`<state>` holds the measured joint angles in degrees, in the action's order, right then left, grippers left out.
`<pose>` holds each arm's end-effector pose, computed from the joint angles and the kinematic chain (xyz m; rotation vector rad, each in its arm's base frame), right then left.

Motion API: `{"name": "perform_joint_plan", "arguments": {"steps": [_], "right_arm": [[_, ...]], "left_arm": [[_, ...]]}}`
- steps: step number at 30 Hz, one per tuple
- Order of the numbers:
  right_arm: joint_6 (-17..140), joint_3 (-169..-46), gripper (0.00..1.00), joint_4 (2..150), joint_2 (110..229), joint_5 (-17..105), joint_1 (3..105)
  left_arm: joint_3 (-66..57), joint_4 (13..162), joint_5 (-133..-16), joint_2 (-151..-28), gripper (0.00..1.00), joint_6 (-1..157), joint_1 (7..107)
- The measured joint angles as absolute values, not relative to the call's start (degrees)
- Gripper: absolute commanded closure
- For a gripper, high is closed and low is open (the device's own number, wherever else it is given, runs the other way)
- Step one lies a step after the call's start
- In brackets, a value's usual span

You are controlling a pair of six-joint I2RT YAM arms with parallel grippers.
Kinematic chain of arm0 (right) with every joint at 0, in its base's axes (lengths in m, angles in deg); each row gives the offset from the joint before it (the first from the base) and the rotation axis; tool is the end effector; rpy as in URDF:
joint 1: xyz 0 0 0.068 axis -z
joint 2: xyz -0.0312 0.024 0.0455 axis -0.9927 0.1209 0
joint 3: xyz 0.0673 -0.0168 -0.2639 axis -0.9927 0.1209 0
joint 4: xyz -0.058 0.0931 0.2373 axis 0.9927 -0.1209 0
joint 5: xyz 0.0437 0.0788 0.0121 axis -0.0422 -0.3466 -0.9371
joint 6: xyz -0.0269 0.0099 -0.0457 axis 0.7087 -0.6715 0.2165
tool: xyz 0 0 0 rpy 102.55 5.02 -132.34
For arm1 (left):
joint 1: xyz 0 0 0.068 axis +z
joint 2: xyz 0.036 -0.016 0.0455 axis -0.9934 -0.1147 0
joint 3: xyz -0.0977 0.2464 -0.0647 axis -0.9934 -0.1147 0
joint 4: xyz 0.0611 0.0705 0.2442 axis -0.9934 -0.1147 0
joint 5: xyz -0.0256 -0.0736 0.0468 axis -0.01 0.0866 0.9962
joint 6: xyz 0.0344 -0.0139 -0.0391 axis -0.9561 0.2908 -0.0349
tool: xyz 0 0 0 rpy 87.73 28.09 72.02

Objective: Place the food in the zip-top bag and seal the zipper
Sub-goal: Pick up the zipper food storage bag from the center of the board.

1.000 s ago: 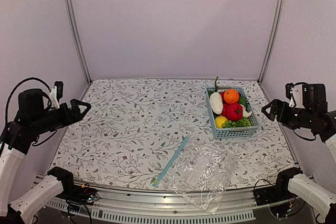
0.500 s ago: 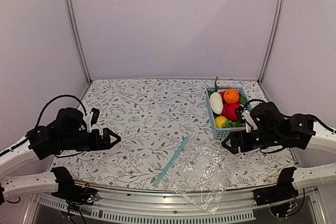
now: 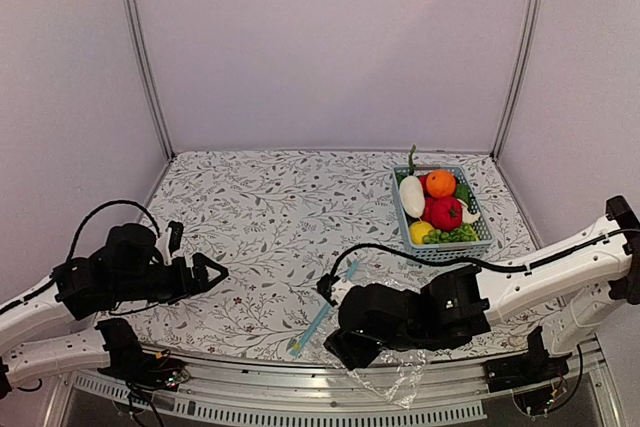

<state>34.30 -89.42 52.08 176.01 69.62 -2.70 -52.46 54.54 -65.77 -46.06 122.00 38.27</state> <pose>0.0342 0.3124 0.2179 -0.9851 2.3325 0.4923 0.0933 -0.0932 0.2102 -0.2255 2.4108 -0.8806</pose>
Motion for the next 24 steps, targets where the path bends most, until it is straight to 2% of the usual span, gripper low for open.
{"name": "perform_joint_plan", "arguments": {"steps": [7,15,20,24], "right_arm": [[36.37,-95.04,0.35,52.3,188.01,69.97,-5.98],[37.16,-97.99,0.44,51.17,194.3,70.71,-6.68],[37.25,-100.09,0.54,51.19,198.67,71.11,-7.46],[36.42,-100.79,0.71,51.49,199.68,71.74,-7.86]], "left_arm": [[-52.55,54.54,-65.79,-46.11,0.01,122.68,38.18],[-52.55,54.65,-66.27,-48.16,0.01,122.72,38.16],[-52.55,55.07,-67.26,-48.84,0.0,123.12,38.14],[-52.55,55.48,-67.59,-49.21,0.0,123.53,38.14]]}}
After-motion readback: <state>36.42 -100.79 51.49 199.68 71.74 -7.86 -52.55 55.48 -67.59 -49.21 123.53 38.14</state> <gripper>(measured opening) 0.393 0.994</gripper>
